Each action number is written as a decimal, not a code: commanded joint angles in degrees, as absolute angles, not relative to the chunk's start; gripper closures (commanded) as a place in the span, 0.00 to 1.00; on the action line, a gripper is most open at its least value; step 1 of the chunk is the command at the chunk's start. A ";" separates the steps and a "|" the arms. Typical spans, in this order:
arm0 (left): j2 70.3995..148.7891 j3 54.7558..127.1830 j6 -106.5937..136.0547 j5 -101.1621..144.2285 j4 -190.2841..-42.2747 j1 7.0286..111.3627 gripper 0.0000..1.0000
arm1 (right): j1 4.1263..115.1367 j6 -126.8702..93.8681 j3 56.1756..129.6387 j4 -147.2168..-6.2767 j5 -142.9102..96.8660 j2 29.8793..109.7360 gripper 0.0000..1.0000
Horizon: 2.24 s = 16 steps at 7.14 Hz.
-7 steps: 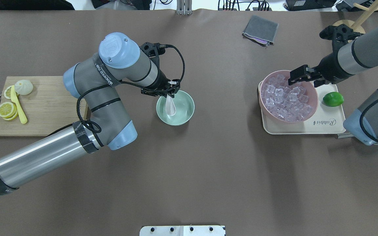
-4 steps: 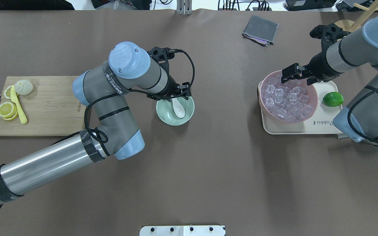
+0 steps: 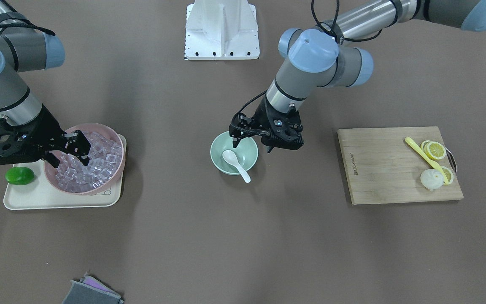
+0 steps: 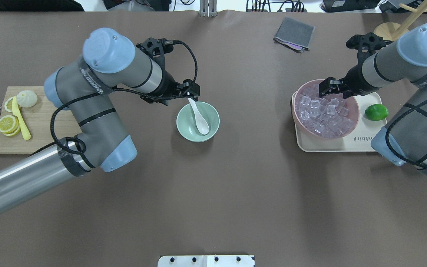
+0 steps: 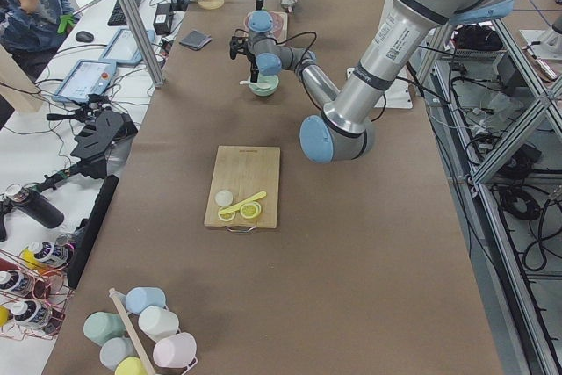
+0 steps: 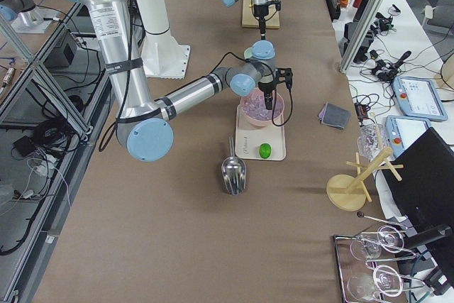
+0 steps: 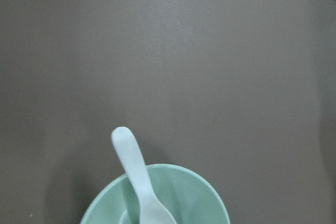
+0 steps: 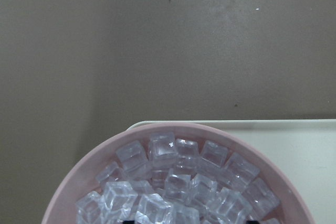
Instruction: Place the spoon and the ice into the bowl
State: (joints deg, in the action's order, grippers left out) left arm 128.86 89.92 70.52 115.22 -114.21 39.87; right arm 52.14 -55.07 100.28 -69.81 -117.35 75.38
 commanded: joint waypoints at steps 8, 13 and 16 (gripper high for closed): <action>115.96 98.07 58.64 117.58 -111.72 49.72 0.02 | 51.42 -26.20 99.14 -70.14 -118.21 76.03 0.45; 106.44 102.13 47.73 123.05 -111.62 57.92 0.02 | 50.98 -22.50 99.32 -69.79 -117.16 77.43 0.41; 105.56 102.39 47.72 123.05 -111.80 58.09 0.02 | 50.10 -22.68 99.05 -69.70 -117.33 77.87 0.38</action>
